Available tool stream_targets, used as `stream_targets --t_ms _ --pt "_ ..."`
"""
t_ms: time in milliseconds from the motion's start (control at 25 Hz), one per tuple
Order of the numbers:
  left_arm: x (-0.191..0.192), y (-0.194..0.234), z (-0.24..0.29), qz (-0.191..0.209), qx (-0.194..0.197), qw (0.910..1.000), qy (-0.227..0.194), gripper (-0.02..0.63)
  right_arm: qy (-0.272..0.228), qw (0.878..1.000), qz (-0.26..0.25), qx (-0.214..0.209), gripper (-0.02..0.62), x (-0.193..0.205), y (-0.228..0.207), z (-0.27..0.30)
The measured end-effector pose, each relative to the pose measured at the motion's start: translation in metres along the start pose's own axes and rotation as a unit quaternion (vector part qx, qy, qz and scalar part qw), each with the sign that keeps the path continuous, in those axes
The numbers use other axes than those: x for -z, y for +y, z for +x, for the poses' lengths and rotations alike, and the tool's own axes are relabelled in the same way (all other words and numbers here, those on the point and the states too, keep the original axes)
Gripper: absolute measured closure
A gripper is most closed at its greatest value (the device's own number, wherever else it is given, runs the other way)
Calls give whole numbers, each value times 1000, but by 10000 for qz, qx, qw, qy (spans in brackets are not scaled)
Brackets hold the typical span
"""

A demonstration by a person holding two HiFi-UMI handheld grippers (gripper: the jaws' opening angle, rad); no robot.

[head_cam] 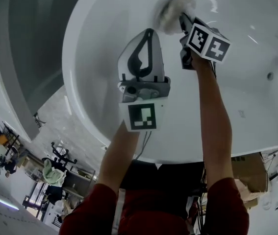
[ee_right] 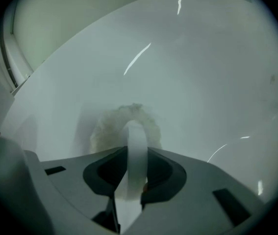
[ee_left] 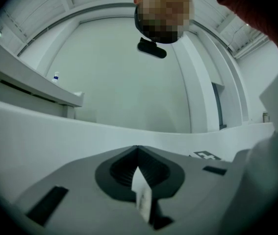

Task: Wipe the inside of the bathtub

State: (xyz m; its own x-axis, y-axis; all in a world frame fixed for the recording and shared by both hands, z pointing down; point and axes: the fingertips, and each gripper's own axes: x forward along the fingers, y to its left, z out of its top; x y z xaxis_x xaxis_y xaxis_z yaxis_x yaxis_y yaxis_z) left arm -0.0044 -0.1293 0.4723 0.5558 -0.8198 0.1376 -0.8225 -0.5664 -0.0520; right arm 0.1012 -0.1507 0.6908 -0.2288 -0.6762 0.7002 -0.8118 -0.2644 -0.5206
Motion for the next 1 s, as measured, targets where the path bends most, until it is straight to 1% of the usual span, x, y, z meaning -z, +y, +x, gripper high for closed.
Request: stream_targets --t_ms 200,480,640,720,880,1000 --pt "29 -13 14 -88 118 9999 66 591 97 9997 179 126 494 20 -36 19" --pt "69 -32 28 -49 199 9993 298 592 233 9980 356 458 494 48 -99 41" --pt "79 -37 42 -98 147 9993 327 591 364 9964 355 682 494 60 -128 53" --pt "84 -42 48 -126 206 9991 341 591 439 9954 331 786 494 68 -140 59" --pt "96 -54 54 -231 284 9985 413 592 586 9924 438 992 494 84 -165 67" --pt "101 -60 57 -265 331 9982 428 592 723 9896 358 1187 494 97 -183 72"
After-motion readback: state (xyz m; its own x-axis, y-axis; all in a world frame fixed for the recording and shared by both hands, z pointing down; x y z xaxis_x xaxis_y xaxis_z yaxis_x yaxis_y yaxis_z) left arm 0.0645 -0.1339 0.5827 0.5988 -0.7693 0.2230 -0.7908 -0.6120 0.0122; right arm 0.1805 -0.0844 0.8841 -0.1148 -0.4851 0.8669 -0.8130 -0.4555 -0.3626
